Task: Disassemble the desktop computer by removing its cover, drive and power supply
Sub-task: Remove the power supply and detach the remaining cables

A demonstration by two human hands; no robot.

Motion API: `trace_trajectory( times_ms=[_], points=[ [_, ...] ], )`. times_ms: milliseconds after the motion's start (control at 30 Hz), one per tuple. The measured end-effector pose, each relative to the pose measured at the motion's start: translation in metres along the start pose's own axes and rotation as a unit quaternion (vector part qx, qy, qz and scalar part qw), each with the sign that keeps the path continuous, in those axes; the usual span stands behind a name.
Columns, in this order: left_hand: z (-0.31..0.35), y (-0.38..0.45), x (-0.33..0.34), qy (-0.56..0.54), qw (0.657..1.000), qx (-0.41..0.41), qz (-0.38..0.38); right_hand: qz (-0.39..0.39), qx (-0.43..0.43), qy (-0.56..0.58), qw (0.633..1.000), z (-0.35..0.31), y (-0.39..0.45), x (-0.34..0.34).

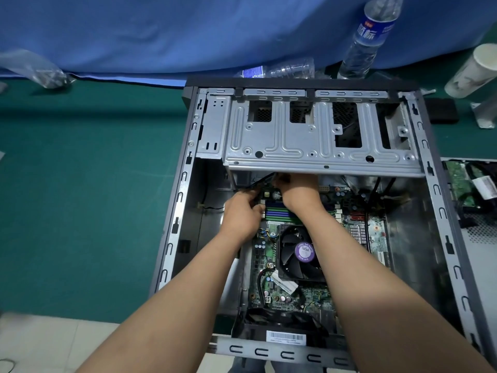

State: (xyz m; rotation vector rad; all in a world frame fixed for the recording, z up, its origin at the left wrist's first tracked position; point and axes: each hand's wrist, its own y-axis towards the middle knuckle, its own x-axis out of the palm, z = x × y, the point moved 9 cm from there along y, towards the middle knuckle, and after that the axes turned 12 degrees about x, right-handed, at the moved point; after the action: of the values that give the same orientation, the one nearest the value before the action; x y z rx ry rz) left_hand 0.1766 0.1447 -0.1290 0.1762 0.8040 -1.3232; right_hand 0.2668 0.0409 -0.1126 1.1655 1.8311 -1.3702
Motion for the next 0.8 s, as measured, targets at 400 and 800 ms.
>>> trace_trajectory(
  times_ms=[400, 800],
  points=[
    [0.001, 0.0, -0.001, -0.001, 1.0, -0.004, 0.005, 0.025, 0.008, 0.14, 0.99, 0.013, 0.006, -0.01],
    [0.0, -0.002, -0.005, -0.013, 1.0, -0.01, 0.02, 0.009, 0.046, -0.025, 0.999, 0.019, 0.009, -0.001]
  ],
)
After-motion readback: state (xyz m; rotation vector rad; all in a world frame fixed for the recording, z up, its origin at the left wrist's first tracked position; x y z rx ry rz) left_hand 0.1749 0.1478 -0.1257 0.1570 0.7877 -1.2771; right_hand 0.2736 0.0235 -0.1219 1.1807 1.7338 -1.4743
